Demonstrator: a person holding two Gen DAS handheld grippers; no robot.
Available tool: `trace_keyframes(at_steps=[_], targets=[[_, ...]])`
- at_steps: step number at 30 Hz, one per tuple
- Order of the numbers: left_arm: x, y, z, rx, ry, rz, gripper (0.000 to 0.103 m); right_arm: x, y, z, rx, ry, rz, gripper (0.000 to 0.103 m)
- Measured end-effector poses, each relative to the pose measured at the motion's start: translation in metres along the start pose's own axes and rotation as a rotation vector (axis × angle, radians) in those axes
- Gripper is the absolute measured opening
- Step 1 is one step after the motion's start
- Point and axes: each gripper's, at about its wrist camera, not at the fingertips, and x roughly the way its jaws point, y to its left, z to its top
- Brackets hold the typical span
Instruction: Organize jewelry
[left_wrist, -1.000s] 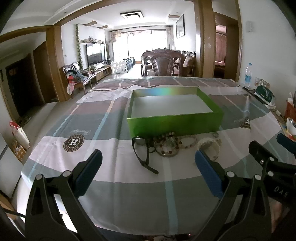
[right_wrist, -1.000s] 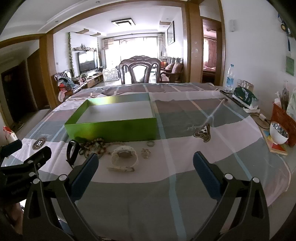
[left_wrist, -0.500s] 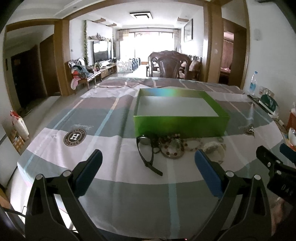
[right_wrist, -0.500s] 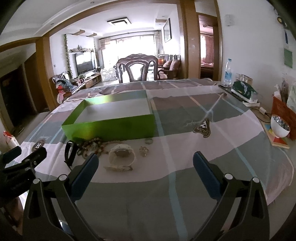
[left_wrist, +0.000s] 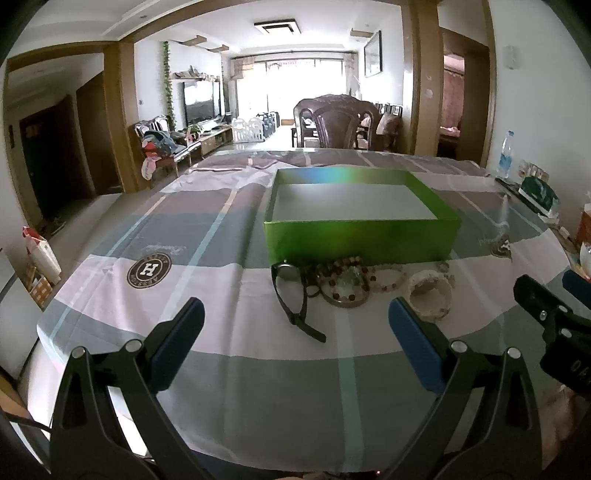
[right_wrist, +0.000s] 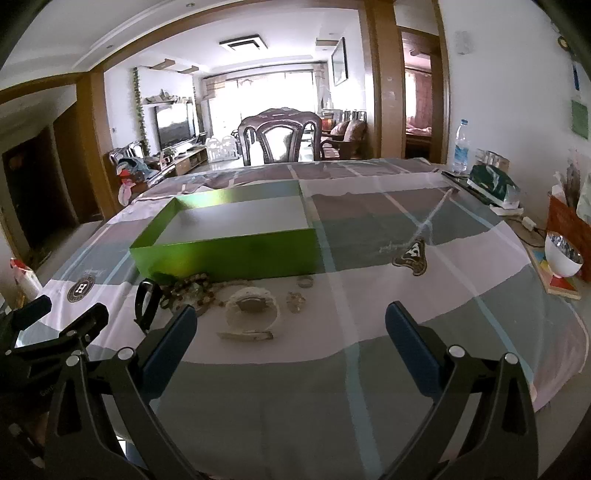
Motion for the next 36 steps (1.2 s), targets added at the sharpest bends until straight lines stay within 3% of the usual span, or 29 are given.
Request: trace_keyframes(at_steps=[5,10,15,19,20,21,22,24,25,30,36], targets=[[0.002,0.004,0.0,-0.039,-0.006,0.015,0.099,0.001,-0.003,-0.001,0.007,0.003,0.001,0.1],[0.017,0.006,-0.001,-0.028,0.104,-0.025,0.099,0.001,-0.003,-0.001,0.008,0.004,-0.001,0.1],[0.023,0.008,-0.005,-0.013,0.123,-0.035,0.099,0.007,-0.005,-0.004,0.007,0.026,-0.02,0.1],[0.034,0.024,-0.007,-0.061,0.155,-0.024,0.098,0.02,-0.013,-0.007,0.009,0.067,-0.039,0.1],[0.036,0.026,-0.007,-0.067,0.16,-0.026,0.098,0.027,-0.016,-0.01,0.011,0.087,-0.036,0.097],[0.04,0.031,-0.007,-0.079,0.175,-0.032,0.091,0.031,-0.019,-0.011,0.017,0.102,-0.036,0.083],[0.044,0.034,-0.008,-0.087,0.19,-0.033,0.078,0.039,-0.024,-0.014,0.033,0.135,-0.04,0.076],[0.053,0.039,-0.009,-0.106,0.234,-0.049,0.062,0.05,-0.031,-0.017,0.053,0.179,-0.014,0.056],[0.058,0.04,-0.01,-0.116,0.254,-0.062,0.053,0.054,-0.033,-0.018,0.054,0.192,-0.005,0.053],[0.079,0.035,-0.011,-0.105,0.294,-0.061,0.051,0.076,-0.027,-0.006,0.023,0.219,0.021,0.053],[0.09,0.016,-0.001,-0.059,0.285,-0.075,0.06,0.111,0.001,0.001,-0.057,0.288,0.06,0.053]])
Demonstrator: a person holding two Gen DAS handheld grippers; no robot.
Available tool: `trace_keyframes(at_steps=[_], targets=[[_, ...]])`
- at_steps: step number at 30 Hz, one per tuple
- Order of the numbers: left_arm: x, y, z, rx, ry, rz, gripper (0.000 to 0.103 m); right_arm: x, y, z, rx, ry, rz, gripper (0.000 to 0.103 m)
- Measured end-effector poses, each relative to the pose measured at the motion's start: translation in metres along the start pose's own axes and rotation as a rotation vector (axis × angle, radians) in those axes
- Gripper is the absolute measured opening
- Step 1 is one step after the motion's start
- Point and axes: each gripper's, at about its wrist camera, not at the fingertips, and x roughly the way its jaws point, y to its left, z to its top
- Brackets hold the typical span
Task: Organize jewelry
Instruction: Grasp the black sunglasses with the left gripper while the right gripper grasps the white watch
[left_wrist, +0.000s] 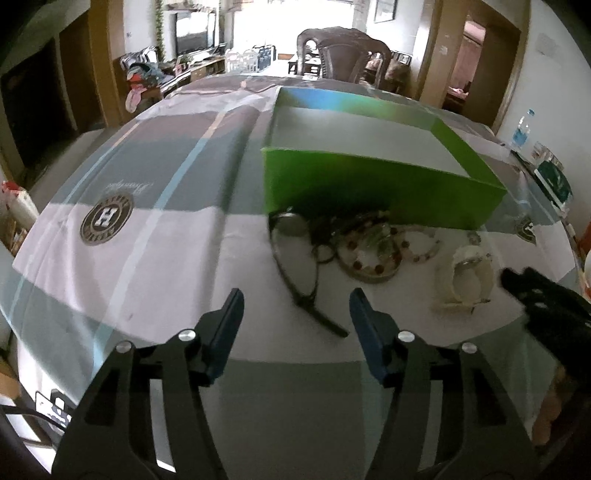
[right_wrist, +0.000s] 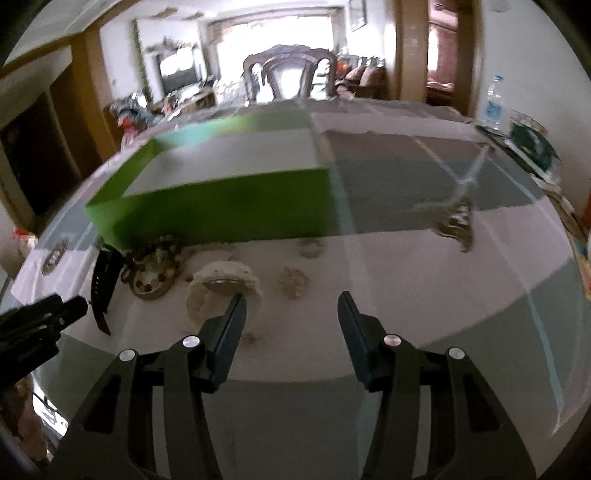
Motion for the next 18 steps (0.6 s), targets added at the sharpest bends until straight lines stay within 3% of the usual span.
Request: trace_keyframes(at_steps=[7,9,10,12,18], targets=[[-0.004,-0.016,0.003,0.058,-0.027,0.001,0.063,0.025,0.008,0.006,-0.033,0.051,-0.021,0.051],[-0.003,-0.017,0.003,0.059,-0.023,0.005,0.063,0.03,0.01,0.004,-0.046,0.071,-0.016,0.02],[-0.003,-0.016,0.003,0.059,-0.021,0.006,0.063,0.029,0.01,0.002,-0.047,0.074,-0.005,0.015],[-0.001,-0.014,0.003,0.059,-0.021,0.011,0.063,0.026,0.01,-0.001,-0.058,0.062,-0.017,0.008],[0.015,0.002,0.013,0.031,0.0,0.031,0.059,0.005,-0.006,-0.015,-0.039,0.04,-0.036,0.008]])
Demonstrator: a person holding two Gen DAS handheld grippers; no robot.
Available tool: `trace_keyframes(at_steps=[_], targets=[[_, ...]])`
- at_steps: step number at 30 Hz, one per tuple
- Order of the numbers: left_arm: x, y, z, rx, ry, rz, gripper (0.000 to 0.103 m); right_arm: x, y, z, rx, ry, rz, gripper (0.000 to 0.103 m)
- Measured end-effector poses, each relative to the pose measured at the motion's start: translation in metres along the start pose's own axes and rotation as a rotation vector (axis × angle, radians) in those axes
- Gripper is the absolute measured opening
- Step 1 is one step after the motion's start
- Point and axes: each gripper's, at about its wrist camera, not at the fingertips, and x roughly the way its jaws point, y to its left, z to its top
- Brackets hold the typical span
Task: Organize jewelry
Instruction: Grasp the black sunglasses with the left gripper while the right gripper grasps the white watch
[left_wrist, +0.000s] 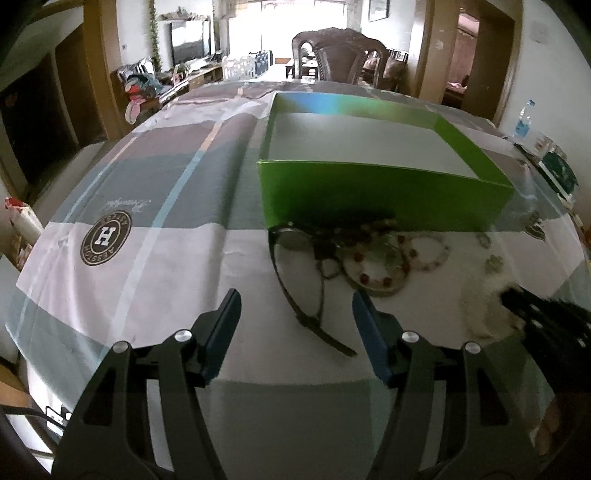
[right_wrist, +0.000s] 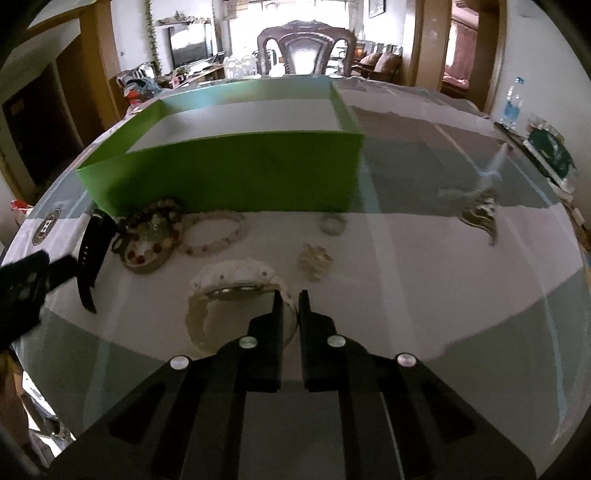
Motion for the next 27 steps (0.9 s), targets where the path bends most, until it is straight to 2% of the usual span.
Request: trace_keyframes(at_steps=[4,6,9,11,12,13,15,16,18,21,22,24,26,27], targets=[[0.024,-0.006,0.011,0.024,0.052,-0.028,0.041,-0.002,-0.012,-0.007,0.032,-0.001,-0.011,0.008],[0.035,-0.013,0.016,0.048,0.056,-0.016,0.041,-0.003,-0.016,-0.008,0.039,-0.002,-0.014,0.008],[0.043,-0.022,0.02,0.08,0.056,-0.02,0.05,-0.002,-0.017,-0.01,0.04,-0.001,-0.021,0.008],[0.047,-0.028,0.02,0.108,0.063,0.013,0.05,0.0,-0.018,-0.011,0.043,0.001,-0.025,0.008],[0.049,-0.028,0.019,0.109,0.066,0.007,0.043,0.001,-0.019,-0.011,0.045,0.001,-0.023,0.008],[0.047,-0.026,0.018,0.098,0.071,-0.03,0.033,0.001,-0.02,-0.01,0.045,0.002,-0.022,0.008],[0.044,-0.022,0.015,0.086,0.081,-0.059,0.027,0.0,-0.019,-0.011,0.045,0.0,-0.017,0.008],[0.041,-0.018,0.013,0.083,0.079,-0.068,0.02,-0.001,-0.019,-0.011,0.044,-0.002,-0.014,0.008],[0.034,-0.013,0.005,0.086,0.077,-0.08,0.018,-0.003,-0.018,-0.012,0.04,-0.007,-0.011,0.008],[0.021,0.0,-0.01,0.087,0.072,-0.111,0.02,-0.006,-0.016,-0.015,0.038,-0.01,-0.009,0.008],[0.018,0.005,-0.015,0.086,0.071,-0.112,0.025,-0.005,-0.016,-0.015,0.04,-0.009,-0.011,0.008],[0.012,0.014,-0.019,0.083,0.062,-0.1,0.028,-0.006,-0.015,-0.015,0.046,-0.006,-0.017,0.008],[0.006,0.02,-0.021,0.079,0.046,-0.091,0.04,-0.006,-0.014,-0.016,0.051,-0.002,-0.018,0.009],[0.003,0.023,-0.021,0.075,0.034,-0.087,0.052,-0.005,-0.013,-0.015,0.056,0.002,-0.017,0.01]])
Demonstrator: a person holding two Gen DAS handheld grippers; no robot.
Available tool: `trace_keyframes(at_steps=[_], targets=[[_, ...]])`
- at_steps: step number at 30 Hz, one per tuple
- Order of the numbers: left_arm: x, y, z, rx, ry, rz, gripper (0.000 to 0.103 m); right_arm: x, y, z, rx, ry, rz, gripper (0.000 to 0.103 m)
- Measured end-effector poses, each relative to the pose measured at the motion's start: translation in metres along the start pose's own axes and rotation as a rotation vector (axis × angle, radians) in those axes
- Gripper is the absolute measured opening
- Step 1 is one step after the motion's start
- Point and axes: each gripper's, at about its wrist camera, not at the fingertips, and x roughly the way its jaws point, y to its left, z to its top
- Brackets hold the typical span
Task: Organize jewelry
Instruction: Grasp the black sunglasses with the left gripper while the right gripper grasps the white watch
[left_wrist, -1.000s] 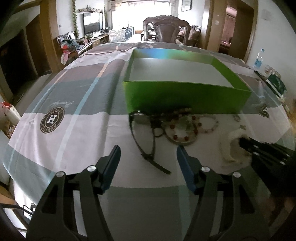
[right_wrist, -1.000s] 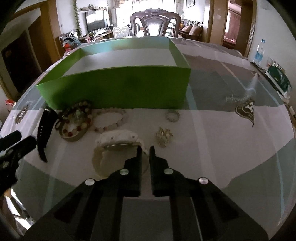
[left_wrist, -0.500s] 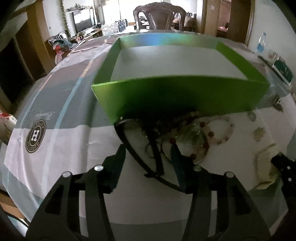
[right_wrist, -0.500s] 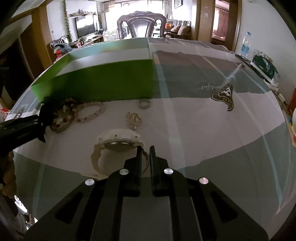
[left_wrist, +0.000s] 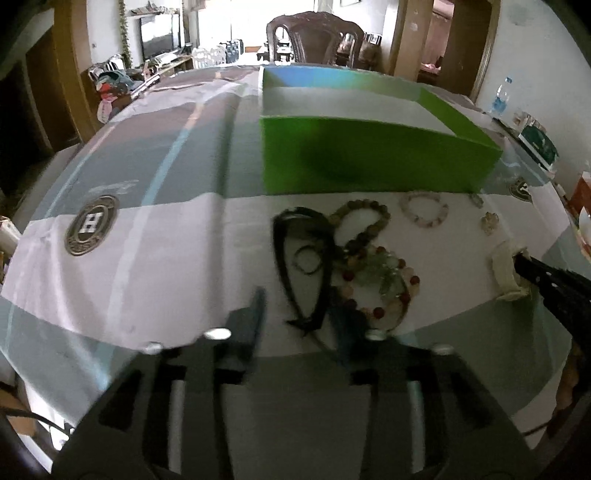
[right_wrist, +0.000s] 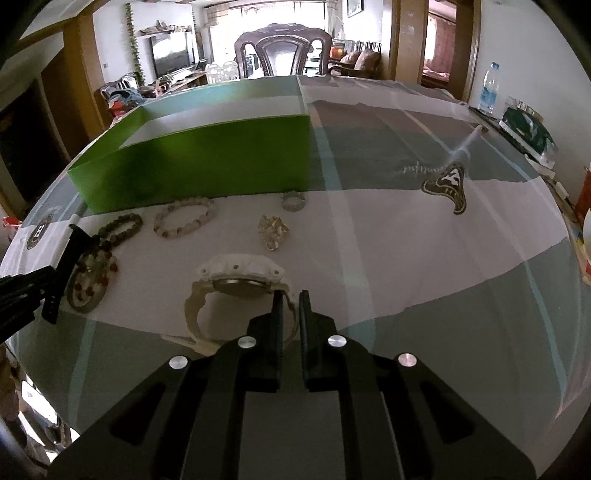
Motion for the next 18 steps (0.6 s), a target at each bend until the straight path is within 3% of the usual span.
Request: trace_keyframes(at_steps=[6,10,18], targets=[[-0.011,0.008,0.01,-0.033,-0.043,-0.028,0.05,0.001,0.001,-0.001,0.005,0.001,-0.007,0.01],[0.006,0.01,0.022,-0.059,-0.015,-0.057,0.031,0.003,-0.001,-0.001,0.005,0.001,-0.008,0.01],[0.006,0.025,0.024,-0.099,-0.008,-0.076,0.029,0.005,-0.002,-0.002,0.007,0.001,-0.011,0.01]])
